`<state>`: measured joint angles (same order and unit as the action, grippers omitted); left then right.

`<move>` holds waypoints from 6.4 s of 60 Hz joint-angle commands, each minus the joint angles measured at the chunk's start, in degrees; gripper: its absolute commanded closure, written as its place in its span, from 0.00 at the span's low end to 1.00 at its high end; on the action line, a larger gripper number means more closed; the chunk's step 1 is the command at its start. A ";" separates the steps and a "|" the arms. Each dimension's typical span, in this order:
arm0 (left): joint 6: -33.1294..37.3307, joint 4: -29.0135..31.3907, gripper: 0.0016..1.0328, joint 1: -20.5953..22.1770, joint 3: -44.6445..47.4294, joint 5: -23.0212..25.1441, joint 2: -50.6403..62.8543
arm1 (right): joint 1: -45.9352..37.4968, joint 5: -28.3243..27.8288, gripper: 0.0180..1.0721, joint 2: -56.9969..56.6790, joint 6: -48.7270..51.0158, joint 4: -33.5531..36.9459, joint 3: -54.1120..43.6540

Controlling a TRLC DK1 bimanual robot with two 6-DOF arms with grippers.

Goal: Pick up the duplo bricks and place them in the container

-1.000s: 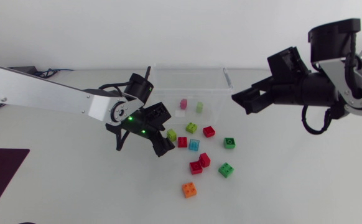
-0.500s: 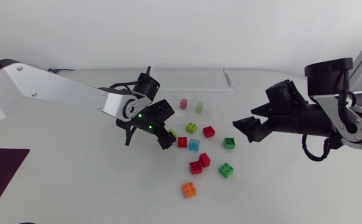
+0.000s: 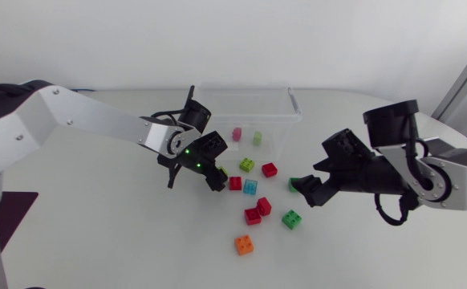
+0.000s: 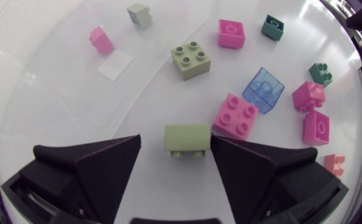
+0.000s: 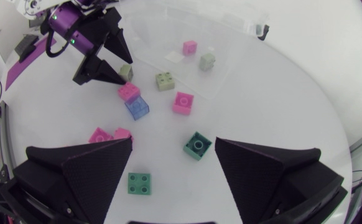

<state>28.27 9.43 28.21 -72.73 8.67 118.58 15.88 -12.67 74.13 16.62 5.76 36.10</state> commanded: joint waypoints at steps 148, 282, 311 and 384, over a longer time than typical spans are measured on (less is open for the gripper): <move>-5.51 3.84 0.05 -5.53 -7.25 2.94 -18.83 | 1.61 11.88 0.73 12.88 -15.30 8.83 32.72; -6.74 34.87 0.42 23.74 -3.56 -4.80 -3.27 | 1.87 7.04 0.17 -11.37 -7.66 2.41 -5.51; -7.62 38.47 0.62 25.41 -6.81 -4.54 0.42 | 3.02 5.20 0.17 -13.75 -4.41 5.67 -10.08; -9.55 21.86 0.65 7.04 -10.42 -2.78 -22.17 | 7.85 4.58 0.26 14.47 -0.36 -1.19 -3.05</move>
<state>19.88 31.94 36.62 -80.95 5.69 94.98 23.22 -7.90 86.30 15.29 4.95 31.53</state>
